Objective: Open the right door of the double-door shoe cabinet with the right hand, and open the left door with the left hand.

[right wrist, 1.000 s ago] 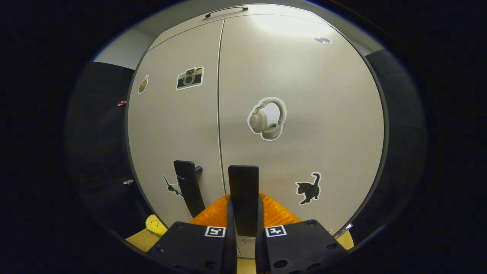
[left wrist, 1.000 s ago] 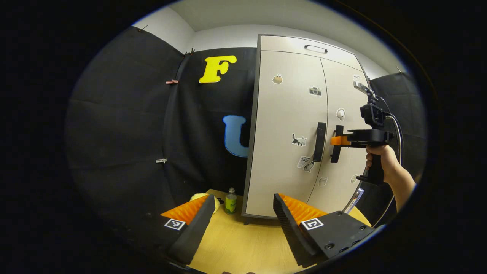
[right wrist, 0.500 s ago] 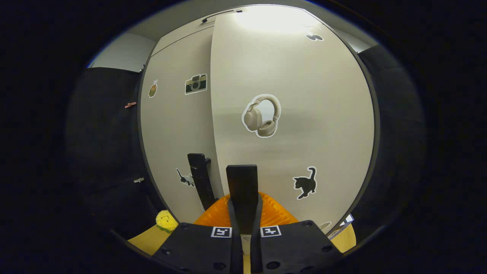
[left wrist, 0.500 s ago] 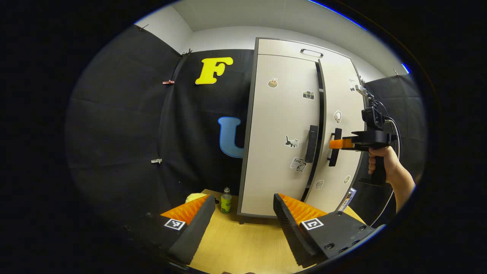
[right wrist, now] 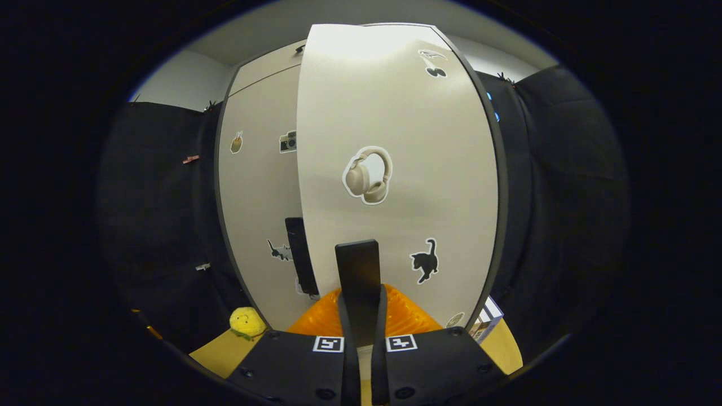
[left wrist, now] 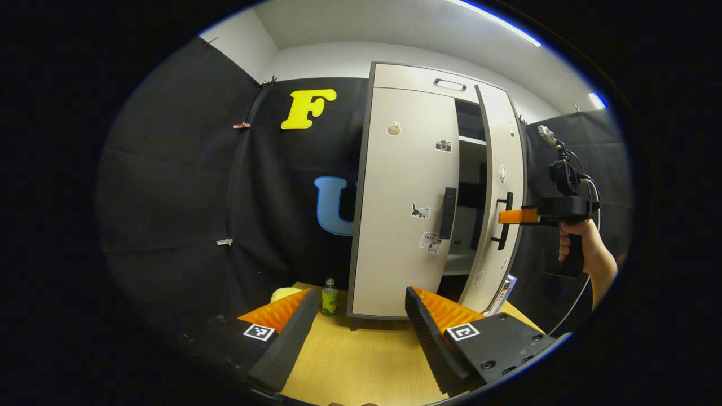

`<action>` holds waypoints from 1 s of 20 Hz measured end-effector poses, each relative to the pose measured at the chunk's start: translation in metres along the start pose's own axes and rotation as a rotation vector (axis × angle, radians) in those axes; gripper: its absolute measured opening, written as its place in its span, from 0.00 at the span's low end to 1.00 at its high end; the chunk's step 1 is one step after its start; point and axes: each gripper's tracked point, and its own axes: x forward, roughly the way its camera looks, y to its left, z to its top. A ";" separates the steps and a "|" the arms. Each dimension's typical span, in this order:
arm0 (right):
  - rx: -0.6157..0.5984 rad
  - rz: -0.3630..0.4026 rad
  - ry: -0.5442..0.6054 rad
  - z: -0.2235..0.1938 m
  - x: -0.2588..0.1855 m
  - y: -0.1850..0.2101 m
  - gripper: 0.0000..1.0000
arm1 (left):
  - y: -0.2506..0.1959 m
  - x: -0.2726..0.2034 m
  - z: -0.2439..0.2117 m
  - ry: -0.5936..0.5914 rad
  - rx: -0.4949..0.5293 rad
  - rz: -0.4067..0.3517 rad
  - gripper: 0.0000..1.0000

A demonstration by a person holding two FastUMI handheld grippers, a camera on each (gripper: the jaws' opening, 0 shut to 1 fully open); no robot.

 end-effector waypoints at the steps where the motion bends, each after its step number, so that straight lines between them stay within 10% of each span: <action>1: -0.001 -0.009 -0.008 0.001 -0.003 -0.002 0.12 | -0.002 -0.001 -0.002 -0.002 0.012 -0.008 0.95; 20: 0.049 -0.176 0.005 -0.009 -0.050 -0.045 0.09 | -0.008 0.020 -0.020 0.035 -0.022 -0.105 0.95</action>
